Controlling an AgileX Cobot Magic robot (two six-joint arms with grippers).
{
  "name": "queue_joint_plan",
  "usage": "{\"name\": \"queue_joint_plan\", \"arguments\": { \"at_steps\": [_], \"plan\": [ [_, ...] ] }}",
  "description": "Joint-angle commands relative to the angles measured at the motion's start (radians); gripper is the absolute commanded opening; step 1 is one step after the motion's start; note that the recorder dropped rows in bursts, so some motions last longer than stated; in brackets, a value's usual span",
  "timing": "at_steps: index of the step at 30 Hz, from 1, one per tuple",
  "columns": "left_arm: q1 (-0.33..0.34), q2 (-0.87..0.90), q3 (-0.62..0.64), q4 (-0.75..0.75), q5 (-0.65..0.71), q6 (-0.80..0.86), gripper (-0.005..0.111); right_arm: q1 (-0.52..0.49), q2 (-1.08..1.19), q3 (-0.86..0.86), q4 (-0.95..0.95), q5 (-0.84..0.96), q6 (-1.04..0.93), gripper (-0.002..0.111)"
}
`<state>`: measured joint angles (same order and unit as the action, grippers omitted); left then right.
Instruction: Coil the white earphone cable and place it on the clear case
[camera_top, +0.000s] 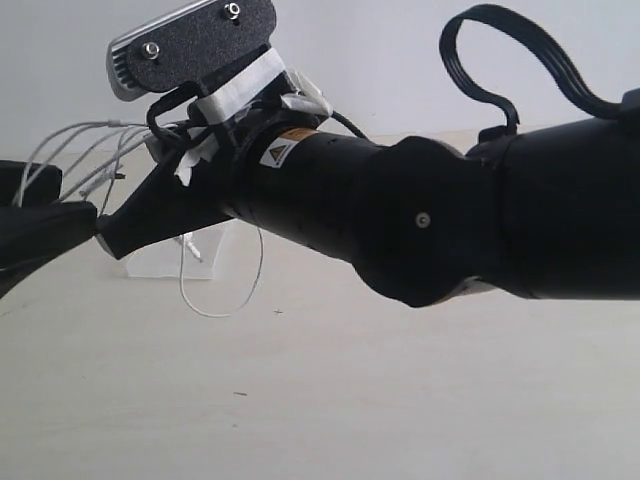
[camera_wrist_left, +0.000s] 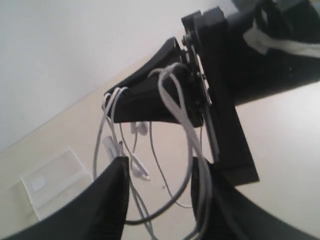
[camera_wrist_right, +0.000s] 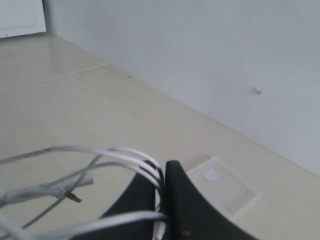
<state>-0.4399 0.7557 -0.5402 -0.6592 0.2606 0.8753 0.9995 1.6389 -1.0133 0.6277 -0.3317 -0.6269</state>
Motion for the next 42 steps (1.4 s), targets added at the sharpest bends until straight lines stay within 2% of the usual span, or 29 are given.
{"name": "queue_joint_plan", "arguments": {
  "at_steps": [1, 4, 6, 10, 14, 19, 27, 32, 36, 42],
  "plan": [
    [0.002, -0.004, 0.005, 0.051, 0.05, -0.019, 0.043, 0.001, -0.01, -0.005, 0.055, 0.013, -0.091, 0.0],
    [0.002, -0.004, 0.005, 0.051, 0.098, -0.021, 0.047, 0.001, -0.01, -0.005, 0.055, 0.022, -0.109, 0.0],
    [0.002, -0.004, 0.005, 0.06, 0.145, -0.054, 0.057, 0.001, -0.01, -0.005, 0.055, 0.022, -0.109, 0.0],
    [0.002, -0.004, 0.005, 0.174, 0.229, -0.174, 0.07, 0.001, -0.01, -0.005, 0.081, 0.025, -0.157, 0.0],
    [0.002, -0.004, 0.005, 0.274, 0.298, -0.272, 0.07, 0.001, -0.01, -0.005, 0.147, 0.027, -0.275, 0.0],
    [0.002, -0.034, 0.0, 0.282, 0.306, -0.305, 0.07, 0.001, -0.01, -0.005, 0.223, 0.029, -0.407, 0.0],
    [0.002, -0.173, -0.107, 0.283, 0.343, -0.359, 0.07, 0.001, -0.01, -0.005, 0.499, 0.018, -0.853, 0.0],
    [0.002, -0.212, -0.18, 0.321, 0.343, -0.361, 0.07, 0.001, -0.011, -0.005, 0.576, 0.005, -1.132, 0.0],
    [0.002, -0.179, -0.184, 0.389, 0.331, -0.363, 0.07, 0.001, -0.017, -0.005, 0.599, 0.028, -1.195, 0.0],
    [0.002, -0.127, -0.184, 0.414, 0.285, -0.403, 0.07, 0.001, -0.042, -0.005, 0.54, 0.127, -1.183, 0.0]
  ]
}}
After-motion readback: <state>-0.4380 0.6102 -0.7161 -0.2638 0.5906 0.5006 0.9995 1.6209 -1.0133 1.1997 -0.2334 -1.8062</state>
